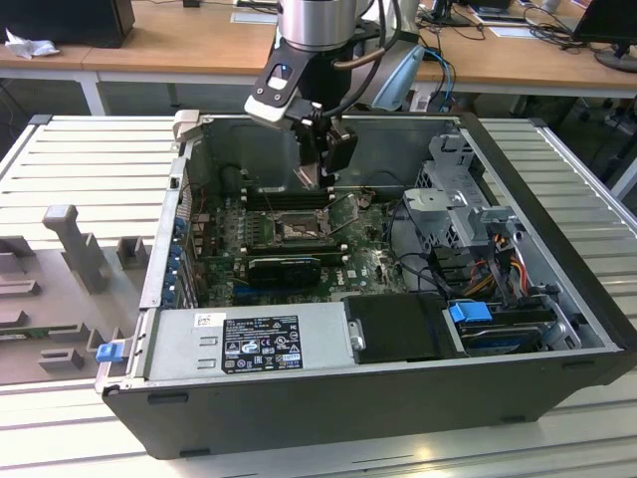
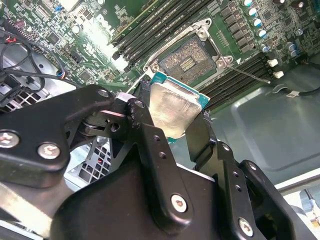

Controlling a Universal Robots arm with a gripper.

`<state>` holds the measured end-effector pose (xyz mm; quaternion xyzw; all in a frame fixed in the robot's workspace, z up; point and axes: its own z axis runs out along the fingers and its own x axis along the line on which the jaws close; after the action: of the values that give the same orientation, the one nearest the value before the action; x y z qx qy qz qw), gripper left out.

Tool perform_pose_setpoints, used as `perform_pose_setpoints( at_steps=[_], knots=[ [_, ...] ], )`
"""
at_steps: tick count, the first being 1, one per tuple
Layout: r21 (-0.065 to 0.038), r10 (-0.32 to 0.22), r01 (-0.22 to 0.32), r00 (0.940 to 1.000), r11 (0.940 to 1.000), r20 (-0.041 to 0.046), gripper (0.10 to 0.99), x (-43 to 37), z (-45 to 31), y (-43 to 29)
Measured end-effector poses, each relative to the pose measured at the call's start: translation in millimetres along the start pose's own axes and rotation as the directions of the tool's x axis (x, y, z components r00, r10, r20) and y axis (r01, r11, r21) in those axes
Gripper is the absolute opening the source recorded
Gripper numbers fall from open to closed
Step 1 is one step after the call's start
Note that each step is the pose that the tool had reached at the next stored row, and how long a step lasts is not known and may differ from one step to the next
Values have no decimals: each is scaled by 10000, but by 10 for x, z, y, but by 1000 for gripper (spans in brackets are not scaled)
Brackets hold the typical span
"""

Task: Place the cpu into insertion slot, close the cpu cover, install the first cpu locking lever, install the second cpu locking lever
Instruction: 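Place the cpu into insertion slot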

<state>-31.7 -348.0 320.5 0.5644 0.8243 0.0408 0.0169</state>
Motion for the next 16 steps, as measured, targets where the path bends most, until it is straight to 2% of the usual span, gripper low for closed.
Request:
perform_pose_setpoints(
  at_steps=[10,16],
  knots=[
    [-1,239,-239,9997,9997,29,525,-1,28,-3],
    [-10,759,-759,9971,9971,84,525,-1,64,-6]
  ],
)
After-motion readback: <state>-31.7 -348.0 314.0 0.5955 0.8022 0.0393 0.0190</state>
